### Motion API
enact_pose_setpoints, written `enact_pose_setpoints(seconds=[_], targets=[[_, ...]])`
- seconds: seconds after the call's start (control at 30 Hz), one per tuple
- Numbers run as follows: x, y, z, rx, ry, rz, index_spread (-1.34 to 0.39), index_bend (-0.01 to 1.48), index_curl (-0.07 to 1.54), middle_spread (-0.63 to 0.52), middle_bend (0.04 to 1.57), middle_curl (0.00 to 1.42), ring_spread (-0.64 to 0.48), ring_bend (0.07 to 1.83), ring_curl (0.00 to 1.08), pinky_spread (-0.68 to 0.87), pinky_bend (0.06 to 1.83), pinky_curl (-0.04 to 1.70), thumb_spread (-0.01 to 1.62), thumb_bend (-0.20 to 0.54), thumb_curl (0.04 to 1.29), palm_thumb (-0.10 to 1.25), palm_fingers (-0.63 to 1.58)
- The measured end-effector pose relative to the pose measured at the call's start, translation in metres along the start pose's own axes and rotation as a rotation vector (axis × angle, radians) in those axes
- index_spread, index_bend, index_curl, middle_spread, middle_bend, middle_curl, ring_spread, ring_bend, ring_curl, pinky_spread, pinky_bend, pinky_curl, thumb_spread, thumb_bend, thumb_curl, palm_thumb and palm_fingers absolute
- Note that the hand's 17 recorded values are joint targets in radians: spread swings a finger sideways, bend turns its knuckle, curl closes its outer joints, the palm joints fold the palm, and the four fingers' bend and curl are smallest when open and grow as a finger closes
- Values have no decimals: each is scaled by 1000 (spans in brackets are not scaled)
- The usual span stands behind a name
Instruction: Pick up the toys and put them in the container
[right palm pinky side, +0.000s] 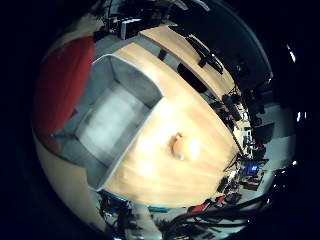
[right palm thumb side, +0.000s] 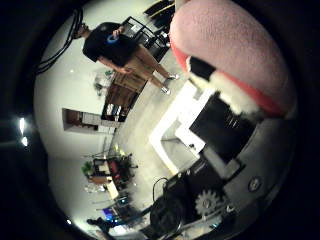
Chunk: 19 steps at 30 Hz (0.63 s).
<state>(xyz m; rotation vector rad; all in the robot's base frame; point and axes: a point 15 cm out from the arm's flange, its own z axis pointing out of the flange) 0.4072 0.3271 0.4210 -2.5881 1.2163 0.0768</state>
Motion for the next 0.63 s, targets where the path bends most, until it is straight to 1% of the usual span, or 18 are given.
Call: enact_pose_setpoints(seconds=[0.03, 0.07, 0.1, 0.13, 0.17, 0.2, 0.23, 0.27, 0.33, 0.37, 0.5, 0.63], targets=[[4, 4, 2, -18, 16, -17, -586, 235, 741, -366, 461, 607, -295, 965, 467, -361, 1017, 508, 958, -191, 277, 451, 229], [7, 7, 5, -35, 25, -34, -576, 219, 715, -322, 441, 585, -247, 876, 434, -223, 959, 489, 929, -171, 261, 329, 97], [8, 9, 8, -47, 27, -52, -576, 208, 695, -302, 427, 572, -224, 835, 413, -166, 934, 471, 914, -158, 255, 279, 59], [8, 10, 9, -53, 25, -60, -572, 183, 652, -266, 411, 549, -177, 741, 360, -60, 887, 426, 886, -134, 249, 198, 12], [8, 10, 9, -54, 26, -67, -563, 184, 622, -239, 391, 527, -146, 691, 322, 26, 859, 390, 862, -108, 248, 148, 7], [8, 9, 9, -53, 25, -73, -553, 178, 598, -216, 373, 509, -115, 652, 294, 97, 846, 363, 849, -86, 249, 116, 5], [8, 9, 9, -51, 23, -78, -550, 178, 586, -204, 368, 503, -104, 634, 283, 127, 835, 351, 839, -77, 251, 104, 6], [7, 7, 9, -46, 24, -82, -539, 169, 553, -180, 348, 483, -78, 611, 266, 211, 822, 329, 823, -60, 256, 75, 17], [7, 7, 7, -43, 24, -88, -532, 167, 535, -168, 339, 472, -64, 594, 259, 253, 811, 318, 812, -52, 261, 65, 23], [7, 7, 7, -42, 24, -88, -522, 165, 509, -154, 327, 459, -48, 578, 253, 304, 800, 306, 802, -46, 266, 52, 37], [7, 7, 6, -40, 24, -94, -509, 163, 454, -133, 304, 431, -26, 542, 248, 387, 777, 284, 789, -38, 281, 41, 64], [7, 8, 6, -42, 24, -92, -503, 162, 415, -126, 289, 413, -17, 517, 247, 423, 760, 269, 785, -37, 292, 38, 83]])
